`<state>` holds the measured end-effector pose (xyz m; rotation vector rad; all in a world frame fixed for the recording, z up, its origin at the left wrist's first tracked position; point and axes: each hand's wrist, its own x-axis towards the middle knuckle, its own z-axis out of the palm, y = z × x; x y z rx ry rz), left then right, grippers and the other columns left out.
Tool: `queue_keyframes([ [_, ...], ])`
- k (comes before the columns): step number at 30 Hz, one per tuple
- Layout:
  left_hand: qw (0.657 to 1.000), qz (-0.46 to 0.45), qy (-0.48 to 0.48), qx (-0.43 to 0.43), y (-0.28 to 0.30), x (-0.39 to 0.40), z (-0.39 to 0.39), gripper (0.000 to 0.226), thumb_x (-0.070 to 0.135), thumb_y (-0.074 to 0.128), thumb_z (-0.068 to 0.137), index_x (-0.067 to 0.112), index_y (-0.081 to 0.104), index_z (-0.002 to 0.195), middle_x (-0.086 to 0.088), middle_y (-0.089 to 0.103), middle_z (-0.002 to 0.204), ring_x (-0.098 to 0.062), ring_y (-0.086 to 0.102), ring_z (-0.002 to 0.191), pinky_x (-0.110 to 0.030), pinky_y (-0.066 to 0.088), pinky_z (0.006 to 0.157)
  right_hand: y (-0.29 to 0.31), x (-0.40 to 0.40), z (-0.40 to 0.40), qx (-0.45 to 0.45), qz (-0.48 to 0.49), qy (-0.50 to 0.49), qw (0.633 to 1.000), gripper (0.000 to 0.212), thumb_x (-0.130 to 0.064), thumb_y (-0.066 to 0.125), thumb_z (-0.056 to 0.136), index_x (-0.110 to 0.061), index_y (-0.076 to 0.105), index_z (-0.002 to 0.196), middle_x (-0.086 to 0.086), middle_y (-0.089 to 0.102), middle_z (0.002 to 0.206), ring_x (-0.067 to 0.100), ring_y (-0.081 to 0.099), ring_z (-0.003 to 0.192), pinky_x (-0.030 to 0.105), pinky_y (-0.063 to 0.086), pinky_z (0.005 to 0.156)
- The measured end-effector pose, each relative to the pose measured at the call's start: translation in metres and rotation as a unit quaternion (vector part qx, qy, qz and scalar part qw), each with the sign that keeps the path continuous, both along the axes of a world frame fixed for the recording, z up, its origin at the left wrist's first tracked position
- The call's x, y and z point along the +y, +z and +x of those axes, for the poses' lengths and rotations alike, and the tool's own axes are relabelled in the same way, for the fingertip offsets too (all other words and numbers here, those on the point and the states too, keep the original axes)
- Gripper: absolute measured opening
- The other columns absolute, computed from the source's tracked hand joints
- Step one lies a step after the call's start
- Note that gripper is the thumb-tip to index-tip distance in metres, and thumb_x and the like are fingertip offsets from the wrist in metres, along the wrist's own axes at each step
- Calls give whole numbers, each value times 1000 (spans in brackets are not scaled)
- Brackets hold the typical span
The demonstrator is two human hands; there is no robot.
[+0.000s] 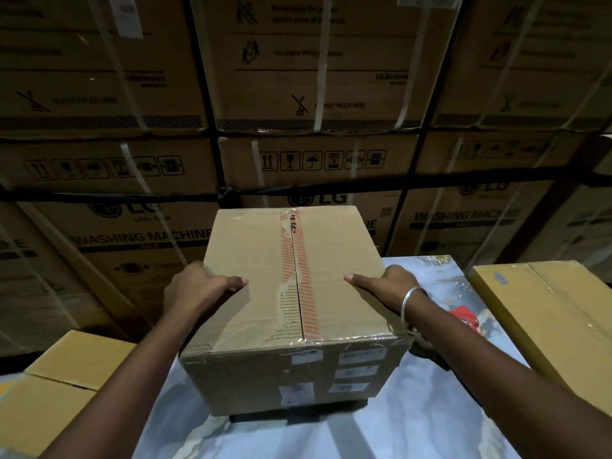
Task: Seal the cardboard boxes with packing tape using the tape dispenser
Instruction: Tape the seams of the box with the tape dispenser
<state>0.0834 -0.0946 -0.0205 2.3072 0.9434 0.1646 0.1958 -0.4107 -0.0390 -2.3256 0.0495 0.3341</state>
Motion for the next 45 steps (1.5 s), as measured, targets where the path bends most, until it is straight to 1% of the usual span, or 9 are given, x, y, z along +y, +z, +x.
queue_keyframes([
  [5,997,-48,-26,-47,46,-40,26,63,58,86,56,20,66,102,-1,70,98,-26,64,88,-36,50,72,47,-51,25,-26,26,-7,999,49,-65,81,70,-20,66,78,-2,65,78,16,63,72,27,44,56],
  [10,991,-77,-61,-86,88,-119,62,67,59,83,38,19,70,90,-2,72,88,-29,67,83,-47,56,83,80,-139,56,-47,41,-33,998,55,-68,83,64,-19,68,84,5,71,90,23,68,79,33,54,67],
  [14,985,-107,-71,-116,101,-216,89,56,50,88,41,17,73,83,-2,75,80,-30,70,79,-49,58,83,97,-238,77,-52,59,-41,996,61,-67,83,66,-14,67,93,8,71,97,26,69,84,36,55,72],
  [19,967,-198,-91,-132,87,-346,134,82,47,92,17,14,74,90,-5,77,84,-31,73,82,-54,59,83,108,-386,100,-60,37,-51,996,69,-69,79,69,-10,66,103,8,68,98,26,66,86,36,52,69],
  [23,939,-287,-119,-149,75,-457,154,62,14,90,39,4,71,97,-11,76,96,-30,72,93,-47,60,84,108,-496,114,-59,12,-69,996,65,-66,80,71,-10,64,102,3,64,90,22,63,81,31,45,60],
  [27,942,-266,-158,-128,48,-538,174,74,36,82,20,12,73,89,-1,77,87,-27,72,89,-52,57,88,94,-584,130,-60,-12,-98,993,75,-74,83,57,-14,73,101,6,71,96,23,67,83,33,54,70],
  [34,944,-268,-160,-107,24,-638,178,63,34,85,34,16,68,92,6,75,87,-22,70,89,-48,55,91,71,-674,146,-27,-46,-102,993,56,-63,81,71,-11,74,90,10,72,88,26,67,78,31,45,60],
  [38,951,-245,-162,-97,14,-670,181,65,38,85,40,19,65,99,6,73,97,-23,66,96,-42,52,93,50,-705,156,-15,-36,-99,994,69,-70,82,62,-13,76,102,7,75,91,26,70,81,33,53,67],
  [45,964,-208,-153,-71,3,-704,190,75,45,82,41,25,60,110,6,70,106,-23,64,100,-40,53,92,32,-726,171,1,-15,-97,995,57,-55,82,76,-8,74,107,7,73,90,25,68,78,29,44,58],
])
